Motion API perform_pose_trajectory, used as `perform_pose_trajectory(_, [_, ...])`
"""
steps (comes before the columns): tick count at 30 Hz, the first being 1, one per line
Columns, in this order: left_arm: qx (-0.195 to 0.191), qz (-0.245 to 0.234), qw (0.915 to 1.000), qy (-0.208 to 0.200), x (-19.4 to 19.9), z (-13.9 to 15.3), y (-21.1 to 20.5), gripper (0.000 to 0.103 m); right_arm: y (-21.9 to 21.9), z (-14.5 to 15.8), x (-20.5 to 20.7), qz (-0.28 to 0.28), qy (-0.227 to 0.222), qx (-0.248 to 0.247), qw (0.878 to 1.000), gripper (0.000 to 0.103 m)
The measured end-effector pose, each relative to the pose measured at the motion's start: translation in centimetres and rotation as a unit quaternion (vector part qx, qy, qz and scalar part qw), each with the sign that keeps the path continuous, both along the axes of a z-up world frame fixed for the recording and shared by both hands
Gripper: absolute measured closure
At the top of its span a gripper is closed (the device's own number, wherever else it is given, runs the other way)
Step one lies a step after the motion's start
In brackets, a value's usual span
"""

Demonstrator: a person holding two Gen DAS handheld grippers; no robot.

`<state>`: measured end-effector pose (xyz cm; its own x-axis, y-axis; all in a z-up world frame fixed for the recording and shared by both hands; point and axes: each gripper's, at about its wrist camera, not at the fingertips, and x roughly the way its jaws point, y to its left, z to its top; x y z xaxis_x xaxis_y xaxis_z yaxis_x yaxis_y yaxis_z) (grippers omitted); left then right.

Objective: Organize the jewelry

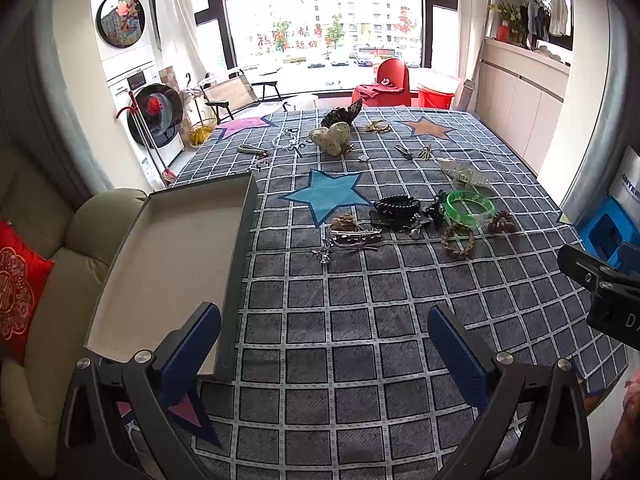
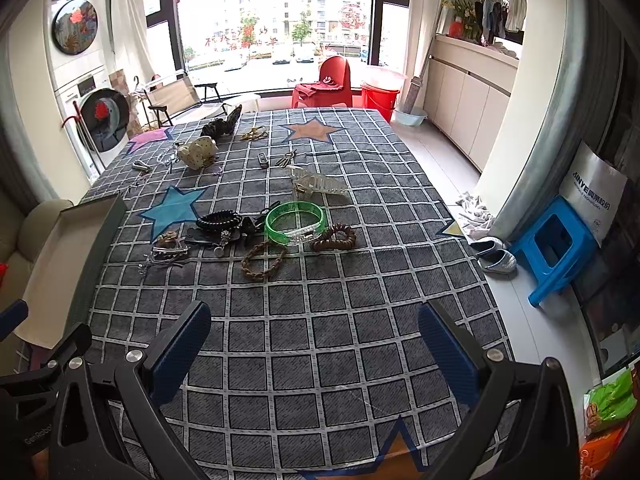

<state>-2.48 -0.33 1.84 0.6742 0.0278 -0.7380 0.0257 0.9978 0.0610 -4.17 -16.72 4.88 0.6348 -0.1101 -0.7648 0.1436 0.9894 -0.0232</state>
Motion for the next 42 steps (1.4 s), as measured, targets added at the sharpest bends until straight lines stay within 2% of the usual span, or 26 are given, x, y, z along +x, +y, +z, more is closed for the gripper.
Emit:
perform_pose_trajectory(8, [-0.007, -0.005, 0.9998, 0.017, 1.2, -0.8, -0.1, 0.000, -1.1, -1.4, 0.6, -0.004, 0.012, 0.011, 1.000, 0.000])
perform_pose_trajectory(18, [-0.040, -0.010, 0.9979, 0.051, 5.4, -3.1, 0.3, 0.000, -4.4, -3.9, 2.8, -0.026, 0.046, 0.031, 0.998, 0.000])
perform_pose_trajectory(28, [-0.044, -0.055, 0.9960, 0.056, 12.4, -3.6, -1.8, 0.000, -6.9, -5.9, 7.2, -0.022, 0.063, 0.053, 0.996, 0.000])
perform_pose_trajectory(33, [-0.069, -0.075, 0.9913, 0.083, 16.3, -4.7, -2.6, 0.000, -7.7, -6.6, 10.0, -0.019, 0.070, 0.079, 0.994, 0.000])
perform_pose_trajectory(36, [-0.066, -0.085, 0.9898, 0.094, 18.6, -5.2, -3.3, 0.009, -7.5, -6.7, 12.0, -0.008, 0.069, 0.075, 0.995, 0.003])
perform_pose_trajectory(39, [-0.061, -0.095, 0.9887, 0.099, 20.7, -5.8, -3.9, 0.011, -7.2, -6.8, 13.8, 0.009, 0.074, 0.074, 0.995, 0.009])
perform_pose_trajectory(40, [-0.060, -0.098, 0.9882, 0.101, 21.1, -6.0, -3.9, 0.022, -7.0, -7.0, 14.5, 0.015, 0.077, 0.074, 0.994, 0.012])
perform_pose_trajectory(42, [-0.056, -0.115, 0.9850, 0.116, 22.4, -6.7, -4.4, 0.026, -7.0, -7.5, 15.8, 0.023, 0.085, 0.075, 0.993, 0.021])
